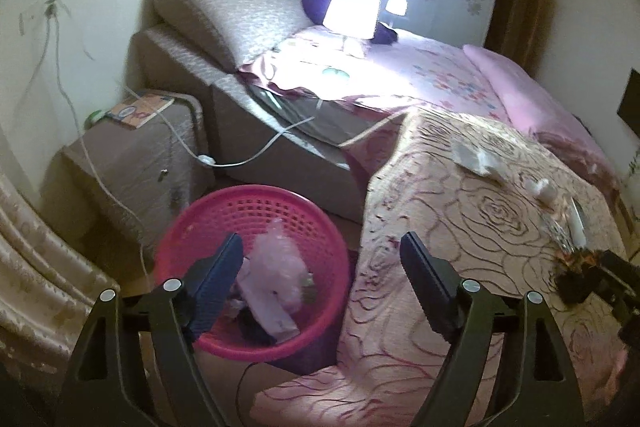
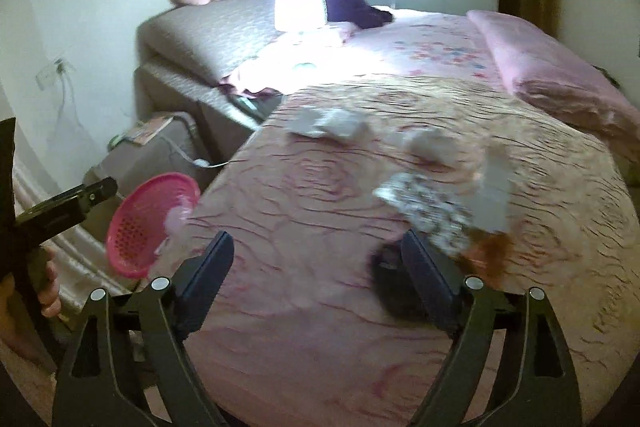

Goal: Collect trash
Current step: 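Move both open tools back over the trash on the bed, then grasp the white tissue on the bedspread with the left tool, then grasp the grey cosmetic box with the right tool, then carry the white tissue and grey box over the pink basket with both tools, then open the left tool to drop the tissue while the right tool drops the box, then move both open tools back over the remaining trash on the bed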

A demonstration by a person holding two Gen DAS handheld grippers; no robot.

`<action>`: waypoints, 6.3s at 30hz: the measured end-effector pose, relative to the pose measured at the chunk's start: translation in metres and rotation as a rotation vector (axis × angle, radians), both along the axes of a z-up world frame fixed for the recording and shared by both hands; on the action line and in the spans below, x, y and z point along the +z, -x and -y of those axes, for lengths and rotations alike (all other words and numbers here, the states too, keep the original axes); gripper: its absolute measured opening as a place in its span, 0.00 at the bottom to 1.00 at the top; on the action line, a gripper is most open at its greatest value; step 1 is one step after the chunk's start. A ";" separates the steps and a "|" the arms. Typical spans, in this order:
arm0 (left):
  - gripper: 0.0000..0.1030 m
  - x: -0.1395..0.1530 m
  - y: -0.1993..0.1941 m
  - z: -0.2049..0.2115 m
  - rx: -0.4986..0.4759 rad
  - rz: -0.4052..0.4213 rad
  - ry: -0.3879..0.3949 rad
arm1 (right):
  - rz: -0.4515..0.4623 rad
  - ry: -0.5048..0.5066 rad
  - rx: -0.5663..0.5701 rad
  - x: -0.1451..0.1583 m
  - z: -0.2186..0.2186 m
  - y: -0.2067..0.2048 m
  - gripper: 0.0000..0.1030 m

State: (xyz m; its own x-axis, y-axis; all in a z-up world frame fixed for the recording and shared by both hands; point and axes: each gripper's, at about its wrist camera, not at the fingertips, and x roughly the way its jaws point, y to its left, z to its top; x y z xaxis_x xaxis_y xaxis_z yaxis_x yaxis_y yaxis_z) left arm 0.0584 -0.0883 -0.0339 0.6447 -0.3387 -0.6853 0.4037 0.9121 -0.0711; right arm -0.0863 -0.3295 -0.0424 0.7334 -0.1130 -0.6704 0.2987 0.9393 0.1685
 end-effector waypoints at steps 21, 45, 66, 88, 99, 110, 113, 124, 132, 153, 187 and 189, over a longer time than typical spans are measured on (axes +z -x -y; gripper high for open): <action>0.76 -0.005 -0.036 0.177 -0.253 -0.064 -0.061 | 0.033 -0.056 -0.193 -0.010 0.083 0.063 0.81; 0.07 -0.040 -0.060 0.249 -0.361 -0.150 -0.124 | 0.018 -0.118 -0.251 -0.026 0.109 0.075 0.81; 0.07 -0.025 0.037 0.162 -0.335 -0.046 -0.085 | 0.009 -0.095 -0.279 -0.016 0.133 0.041 0.81; 0.07 -0.036 0.028 0.146 -0.301 -0.078 -0.072 | -0.140 -0.131 -0.265 -0.051 0.150 -0.027 0.45; 0.07 -0.028 0.027 0.135 -0.278 -0.070 -0.047 | -0.077 -0.134 -0.255 -0.033 0.148 -0.013 0.35; 0.07 -0.006 0.030 0.117 -0.248 -0.034 -0.016 | -0.004 -0.099 -0.179 -0.003 0.113 0.001 0.35; 0.07 -0.001 0.031 0.107 -0.234 -0.025 -0.012 | 0.008 -0.093 -0.142 0.004 0.095 0.001 0.35; 0.07 0.011 0.023 0.055 -0.156 -0.001 -0.027 | 0.011 -0.069 -0.018 0.011 0.040 -0.016 0.35; 0.07 0.013 0.001 0.005 -0.039 0.002 -0.053 | -0.011 -0.064 0.069 0.011 0.001 -0.040 0.35; 0.07 -0.044 -0.061 -0.076 0.160 -0.137 -0.079 | -0.166 -0.096 0.347 -0.027 -0.134 -0.166 0.35; 0.62 -0.014 -0.048 -0.071 0.145 -0.098 0.033 | -0.127 -0.121 0.229 -0.021 -0.097 -0.117 0.57; 0.62 -0.012 -0.041 -0.058 0.112 -0.092 0.025 | -0.116 -0.119 0.200 -0.017 -0.085 -0.102 0.57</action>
